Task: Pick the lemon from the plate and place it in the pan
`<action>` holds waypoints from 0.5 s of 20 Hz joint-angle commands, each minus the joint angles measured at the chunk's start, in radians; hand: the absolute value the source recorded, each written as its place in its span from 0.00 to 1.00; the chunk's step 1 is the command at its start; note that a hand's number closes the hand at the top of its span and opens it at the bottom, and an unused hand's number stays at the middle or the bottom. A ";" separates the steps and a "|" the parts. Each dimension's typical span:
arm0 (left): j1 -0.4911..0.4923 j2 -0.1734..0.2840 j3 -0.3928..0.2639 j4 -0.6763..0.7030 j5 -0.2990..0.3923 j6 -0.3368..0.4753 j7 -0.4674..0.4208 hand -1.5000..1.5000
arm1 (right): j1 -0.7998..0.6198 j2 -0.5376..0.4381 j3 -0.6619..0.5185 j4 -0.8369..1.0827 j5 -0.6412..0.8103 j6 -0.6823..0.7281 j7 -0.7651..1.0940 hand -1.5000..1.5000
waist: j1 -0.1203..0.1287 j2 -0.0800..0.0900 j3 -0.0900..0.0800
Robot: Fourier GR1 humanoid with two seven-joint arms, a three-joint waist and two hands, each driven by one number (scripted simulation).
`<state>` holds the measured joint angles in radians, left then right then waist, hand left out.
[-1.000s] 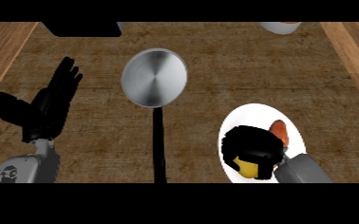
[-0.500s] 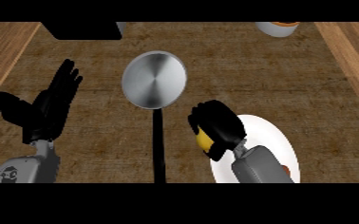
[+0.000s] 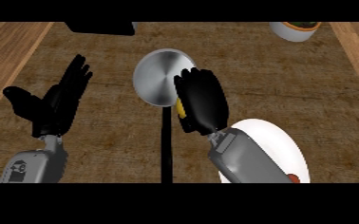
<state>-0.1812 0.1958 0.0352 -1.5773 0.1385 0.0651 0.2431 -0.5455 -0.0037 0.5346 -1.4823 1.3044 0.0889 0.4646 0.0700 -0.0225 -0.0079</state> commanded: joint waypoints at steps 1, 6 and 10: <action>-0.023 -0.007 -0.023 0.002 -0.004 -0.011 0.009 0.50 | -0.119 0.004 0.052 0.001 -0.006 0.015 0.283 1.00 | 0.044 0.013 0.002; -0.056 -0.022 -0.050 0.020 -0.020 -0.011 0.006 0.50 | -0.303 0.004 0.086 0.058 -0.067 -0.003 0.587 1.00 | 0.066 0.027 0.003; -0.071 -0.029 -0.040 0.033 -0.015 -0.005 0.000 0.50 | -0.468 0.004 0.083 0.177 -0.153 -0.050 0.740 1.00 | 0.071 0.037 0.004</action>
<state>-0.2413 0.1690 -0.0048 -1.5533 0.1268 0.0597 0.2493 -0.8751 -0.0025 0.6069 -1.3848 1.2153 0.0677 1.0192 0.1305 0.0063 -0.0049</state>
